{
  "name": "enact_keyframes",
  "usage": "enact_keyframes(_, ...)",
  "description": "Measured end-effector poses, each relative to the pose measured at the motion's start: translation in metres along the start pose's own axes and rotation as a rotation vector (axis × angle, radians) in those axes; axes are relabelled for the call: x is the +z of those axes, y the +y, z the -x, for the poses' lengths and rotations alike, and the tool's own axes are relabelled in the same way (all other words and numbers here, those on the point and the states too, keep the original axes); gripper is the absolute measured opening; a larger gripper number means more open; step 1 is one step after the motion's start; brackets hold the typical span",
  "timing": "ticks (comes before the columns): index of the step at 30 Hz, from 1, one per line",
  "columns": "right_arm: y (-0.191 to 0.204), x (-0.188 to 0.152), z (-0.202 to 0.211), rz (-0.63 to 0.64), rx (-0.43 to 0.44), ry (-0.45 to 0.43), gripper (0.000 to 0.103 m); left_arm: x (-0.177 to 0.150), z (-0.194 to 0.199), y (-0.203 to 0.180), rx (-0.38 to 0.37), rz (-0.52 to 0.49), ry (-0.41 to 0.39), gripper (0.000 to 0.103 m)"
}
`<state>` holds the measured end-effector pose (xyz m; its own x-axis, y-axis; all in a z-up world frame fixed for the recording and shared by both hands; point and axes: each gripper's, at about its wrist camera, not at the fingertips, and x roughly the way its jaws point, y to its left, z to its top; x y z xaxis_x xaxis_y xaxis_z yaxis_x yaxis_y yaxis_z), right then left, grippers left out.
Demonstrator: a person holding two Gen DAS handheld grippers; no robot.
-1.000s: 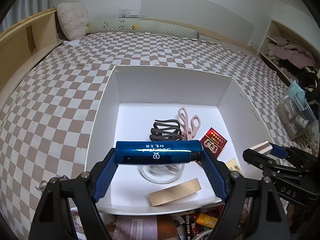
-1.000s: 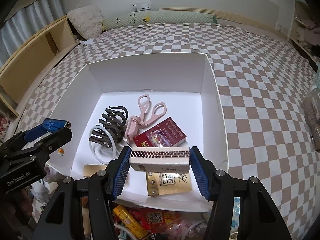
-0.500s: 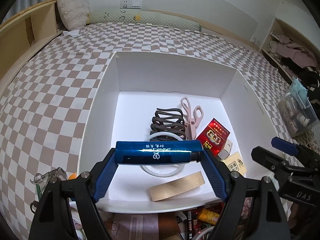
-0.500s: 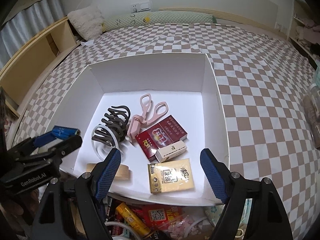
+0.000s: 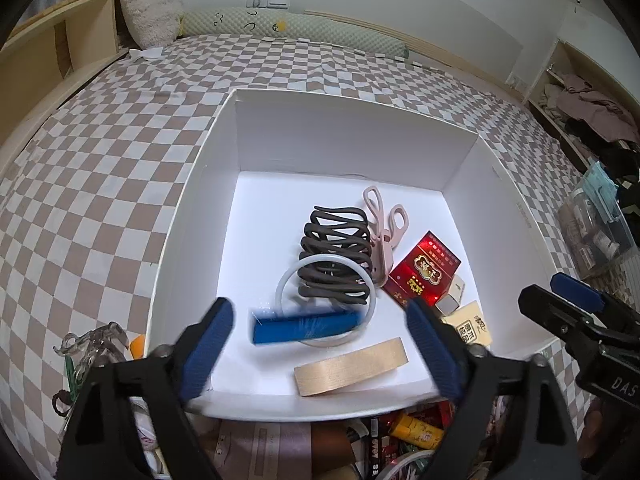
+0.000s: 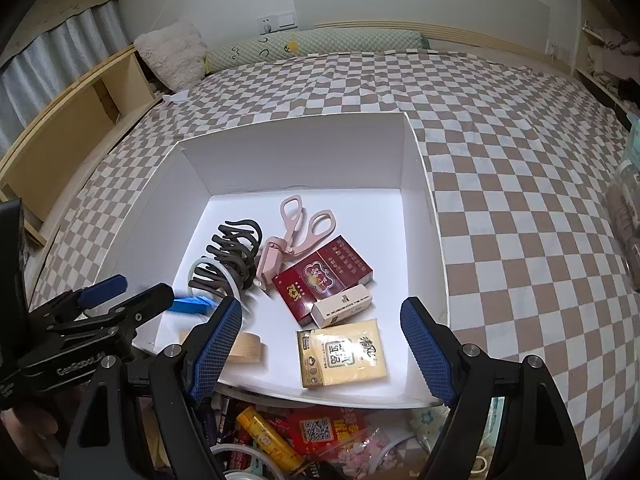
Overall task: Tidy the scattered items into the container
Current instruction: 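Open the right gripper to drop the matchbox while the left gripper drops the blue tube, then withdraw both grippers from the box back toward the item pile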
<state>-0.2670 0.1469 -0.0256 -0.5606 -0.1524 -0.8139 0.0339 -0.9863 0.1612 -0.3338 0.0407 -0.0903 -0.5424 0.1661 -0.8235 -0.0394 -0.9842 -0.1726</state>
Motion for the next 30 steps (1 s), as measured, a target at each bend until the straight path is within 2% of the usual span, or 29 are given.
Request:
enact_keyframes(23, 0.002, -0.005, 0.026, -0.001, 0.001, -0.042, 0.082, -0.004, 0.040, -0.011, 0.009, -0.057, -0.078, 0.096)
enact_keyframes(27, 0.004, -0.006, 0.034, 0.005, -0.006, -0.053, 0.082, -0.004, 0.049, -0.013, 0.009, -0.062, -0.093, 0.103)
enact_keyframes(30, 0.005, -0.007, 0.040, 0.006, -0.011, -0.058, 0.082, -0.004, 0.057, -0.014, 0.012, -0.067, -0.106, 0.103)
